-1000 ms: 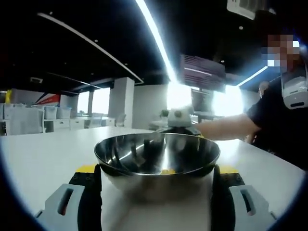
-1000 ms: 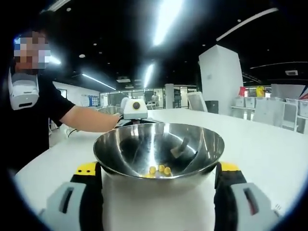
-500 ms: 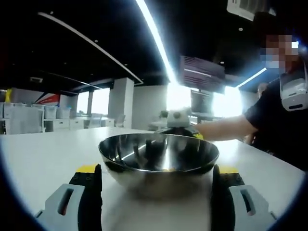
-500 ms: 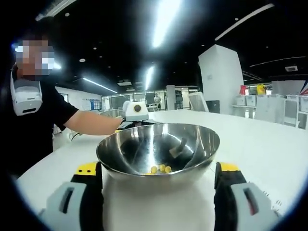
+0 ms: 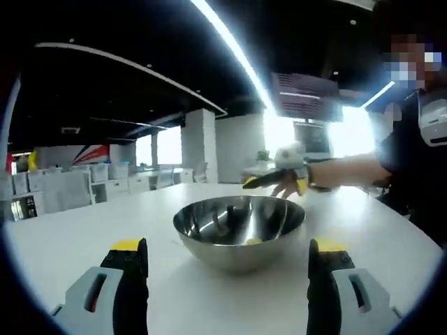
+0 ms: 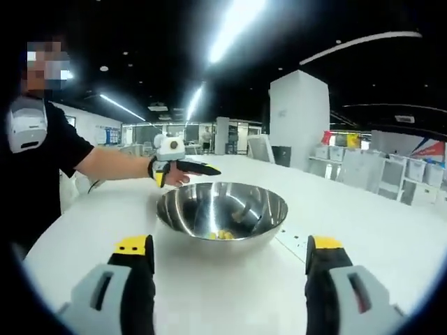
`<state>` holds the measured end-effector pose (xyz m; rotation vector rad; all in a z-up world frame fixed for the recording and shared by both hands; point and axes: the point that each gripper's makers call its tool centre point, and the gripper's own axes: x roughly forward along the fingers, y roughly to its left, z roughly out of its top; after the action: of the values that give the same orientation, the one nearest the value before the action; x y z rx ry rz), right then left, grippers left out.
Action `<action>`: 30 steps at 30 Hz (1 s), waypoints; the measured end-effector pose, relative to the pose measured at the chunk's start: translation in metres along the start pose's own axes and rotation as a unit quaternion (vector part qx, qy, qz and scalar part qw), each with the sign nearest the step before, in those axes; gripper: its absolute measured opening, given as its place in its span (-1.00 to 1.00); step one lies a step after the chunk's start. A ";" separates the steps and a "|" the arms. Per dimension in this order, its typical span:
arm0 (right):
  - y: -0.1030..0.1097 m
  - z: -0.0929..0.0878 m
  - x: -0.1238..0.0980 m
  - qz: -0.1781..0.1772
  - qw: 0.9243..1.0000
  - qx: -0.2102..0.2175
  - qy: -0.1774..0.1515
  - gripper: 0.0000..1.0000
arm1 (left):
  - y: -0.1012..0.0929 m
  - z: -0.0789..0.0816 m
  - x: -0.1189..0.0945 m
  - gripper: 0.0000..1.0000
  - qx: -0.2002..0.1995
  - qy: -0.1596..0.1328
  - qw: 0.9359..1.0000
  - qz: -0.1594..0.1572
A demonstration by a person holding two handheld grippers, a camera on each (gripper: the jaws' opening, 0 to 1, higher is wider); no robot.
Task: Pick up the QQ candy scattered on the table and place it into the stainless steel bowl on the table
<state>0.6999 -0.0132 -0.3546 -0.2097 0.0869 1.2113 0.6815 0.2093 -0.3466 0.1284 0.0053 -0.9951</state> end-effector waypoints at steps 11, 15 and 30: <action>0.083 0.030 -0.104 -0.136 0.990 -0.018 -0.004 0.57 | -0.078 0.067 -0.108 0.88 0.050 -0.016 0.992 0.112; 0.122 0.025 -0.140 -0.192 0.981 0.005 0.004 0.43 | -0.126 0.071 -0.147 0.88 0.029 -0.010 0.989 0.142; 0.241 0.009 -0.204 -0.263 0.965 -0.013 0.012 0.36 | -0.240 0.041 -0.213 0.89 0.035 0.031 0.982 0.184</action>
<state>0.4021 -0.1180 -0.3366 -0.2511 0.0331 0.6801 0.3620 0.2541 -0.3182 0.2169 0.0027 -0.6215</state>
